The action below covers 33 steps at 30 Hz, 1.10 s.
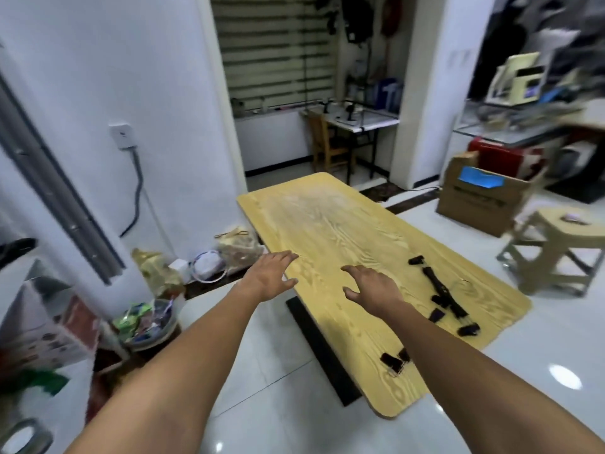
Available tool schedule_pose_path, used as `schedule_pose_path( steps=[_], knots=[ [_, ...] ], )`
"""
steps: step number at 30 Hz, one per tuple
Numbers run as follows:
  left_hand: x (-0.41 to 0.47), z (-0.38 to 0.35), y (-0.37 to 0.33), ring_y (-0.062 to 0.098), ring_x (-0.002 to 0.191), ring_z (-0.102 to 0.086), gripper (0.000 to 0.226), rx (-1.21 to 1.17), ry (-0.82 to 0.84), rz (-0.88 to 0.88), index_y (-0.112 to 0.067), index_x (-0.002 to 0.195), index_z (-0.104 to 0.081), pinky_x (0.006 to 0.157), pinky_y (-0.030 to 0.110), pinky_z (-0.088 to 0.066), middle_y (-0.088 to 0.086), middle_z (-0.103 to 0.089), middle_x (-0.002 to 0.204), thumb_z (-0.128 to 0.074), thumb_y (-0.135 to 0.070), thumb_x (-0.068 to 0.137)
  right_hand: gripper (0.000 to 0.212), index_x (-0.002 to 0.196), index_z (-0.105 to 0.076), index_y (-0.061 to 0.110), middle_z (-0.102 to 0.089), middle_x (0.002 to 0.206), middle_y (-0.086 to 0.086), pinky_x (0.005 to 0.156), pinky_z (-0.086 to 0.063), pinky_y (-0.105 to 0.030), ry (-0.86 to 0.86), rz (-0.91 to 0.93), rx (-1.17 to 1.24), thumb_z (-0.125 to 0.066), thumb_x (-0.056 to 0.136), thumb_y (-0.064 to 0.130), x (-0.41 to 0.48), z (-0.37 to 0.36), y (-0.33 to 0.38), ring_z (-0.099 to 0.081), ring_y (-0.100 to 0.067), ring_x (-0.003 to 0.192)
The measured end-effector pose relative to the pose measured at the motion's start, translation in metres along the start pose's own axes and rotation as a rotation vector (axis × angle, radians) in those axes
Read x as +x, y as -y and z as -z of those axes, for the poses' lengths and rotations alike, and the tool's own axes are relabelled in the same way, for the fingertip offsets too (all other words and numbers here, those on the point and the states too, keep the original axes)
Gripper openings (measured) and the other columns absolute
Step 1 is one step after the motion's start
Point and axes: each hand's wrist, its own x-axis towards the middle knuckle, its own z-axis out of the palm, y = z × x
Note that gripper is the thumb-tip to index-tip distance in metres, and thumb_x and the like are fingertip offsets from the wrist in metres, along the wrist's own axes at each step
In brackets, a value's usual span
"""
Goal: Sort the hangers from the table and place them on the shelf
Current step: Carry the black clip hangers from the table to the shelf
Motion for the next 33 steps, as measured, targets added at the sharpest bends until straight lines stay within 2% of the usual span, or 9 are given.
schedule_pose_path(
  steps=[10,18,33],
  knots=[
    [0.122,-0.030,-0.070,0.016,0.145,-0.014,0.065,0.021,0.084,-0.337,-0.023,0.150,-0.014,0.119,0.035,-0.010,-0.002,-0.013,0.158,-0.043,-0.043,0.095,0.057,0.149,-0.025,0.025,-0.029,0.154,-0.003,0.112,-0.023,-0.039,-0.048,-0.313,-0.064,-0.042,0.098,0.044,-0.010,0.008,-0.087,-0.028,-0.024,0.140],
    [0.160,-0.071,-0.150,0.016,0.146,-0.010,0.064,0.041,0.178,-0.561,-0.025,0.150,-0.012,0.119,0.035,-0.005,-0.003,-0.010,0.158,-0.042,-0.043,0.096,0.057,0.148,-0.027,0.024,-0.029,0.154,-0.002,0.113,-0.021,-0.038,-0.055,-0.495,-0.039,-0.044,0.096,0.042,-0.044,-0.009,-0.142,-0.027,-0.023,0.140],
    [0.231,-0.151,-0.243,0.015,0.147,-0.005,0.066,0.320,0.362,-0.908,-0.021,0.151,-0.008,0.119,0.033,0.001,-0.003,-0.005,0.159,-0.045,-0.029,0.097,0.052,0.147,-0.027,0.021,-0.036,0.149,-0.004,0.108,-0.028,-0.036,-0.028,-0.696,0.005,-0.043,0.099,0.032,-0.043,-0.059,-0.249,-0.035,-0.024,0.134]
  ],
)
